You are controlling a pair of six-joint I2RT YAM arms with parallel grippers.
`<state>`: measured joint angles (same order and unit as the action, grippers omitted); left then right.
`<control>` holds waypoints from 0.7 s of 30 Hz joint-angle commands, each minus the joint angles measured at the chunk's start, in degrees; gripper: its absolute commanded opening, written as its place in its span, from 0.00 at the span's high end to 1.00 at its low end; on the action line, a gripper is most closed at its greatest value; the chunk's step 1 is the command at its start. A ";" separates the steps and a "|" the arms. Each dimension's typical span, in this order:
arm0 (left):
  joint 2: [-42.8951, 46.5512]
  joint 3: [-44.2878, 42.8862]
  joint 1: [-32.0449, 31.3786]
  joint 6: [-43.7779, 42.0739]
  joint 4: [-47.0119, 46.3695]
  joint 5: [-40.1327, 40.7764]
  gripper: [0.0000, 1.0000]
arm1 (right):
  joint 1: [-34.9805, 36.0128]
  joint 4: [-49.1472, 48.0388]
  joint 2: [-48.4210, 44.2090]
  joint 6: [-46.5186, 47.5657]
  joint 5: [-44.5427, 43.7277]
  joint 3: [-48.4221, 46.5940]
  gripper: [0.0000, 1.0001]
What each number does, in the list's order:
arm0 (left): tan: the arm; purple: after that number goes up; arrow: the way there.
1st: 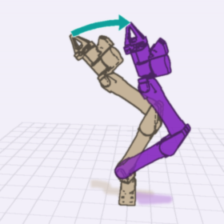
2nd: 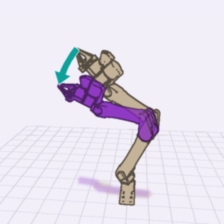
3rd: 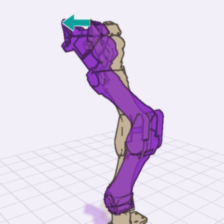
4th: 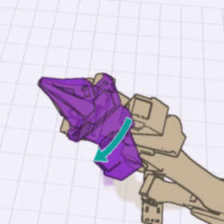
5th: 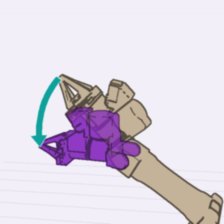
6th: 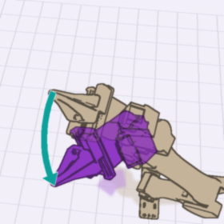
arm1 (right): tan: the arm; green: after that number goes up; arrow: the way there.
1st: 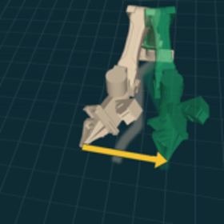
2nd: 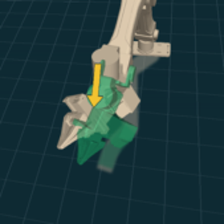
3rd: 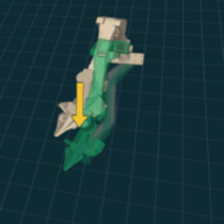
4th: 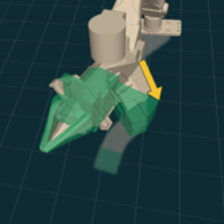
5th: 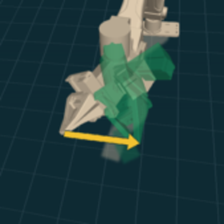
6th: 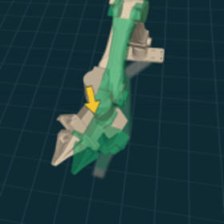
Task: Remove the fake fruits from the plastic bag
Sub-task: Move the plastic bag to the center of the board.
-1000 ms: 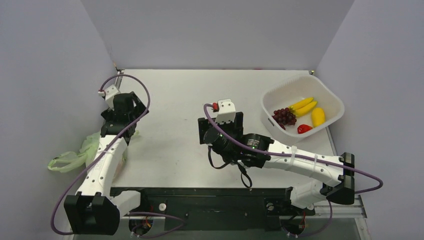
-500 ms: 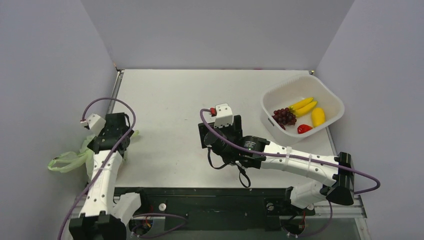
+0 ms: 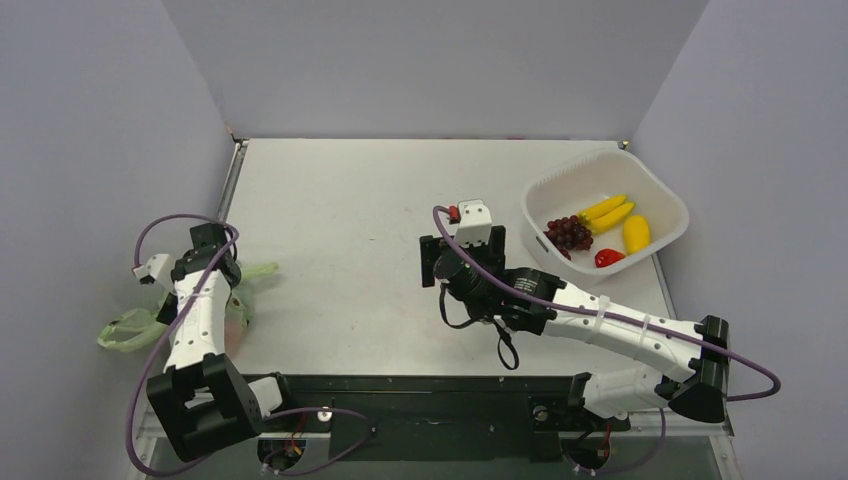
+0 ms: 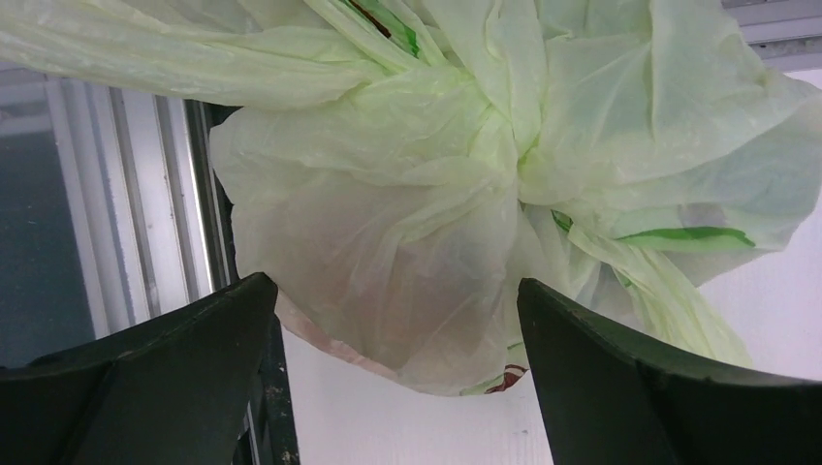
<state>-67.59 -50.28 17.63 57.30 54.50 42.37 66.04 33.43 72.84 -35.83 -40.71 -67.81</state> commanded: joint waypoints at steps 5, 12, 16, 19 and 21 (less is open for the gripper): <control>3.18 4.49 2.68 -6.80 -12.92 -8.45 0.44 | -0.50 -0.86 -0.37 -1.22 0.37 0.95 0.00; 3.36 6.71 2.51 -11.81 -17.83 -17.02 0.84 | -0.56 -0.82 0.81 -1.74 0.31 0.87 0.01; 2.76 7.03 0.36 -15.94 -21.01 -25.49 0.88 | -0.56 -0.67 1.88 -2.06 0.39 1.03 0.01; 3.02 6.67 -5.07 -20.23 -24.25 -34.10 0.88 | -0.48 -0.23 2.56 -2.45 0.99 1.42 0.01; 3.83 6.28 -10.33 -22.23 -26.05 -36.82 0.87 | -0.56 0.76 2.85 -2.78 0.46 1.75 0.01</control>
<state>-65.19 -43.09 15.49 41.39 35.99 17.65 65.91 33.50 75.09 -37.19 -39.62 -66.87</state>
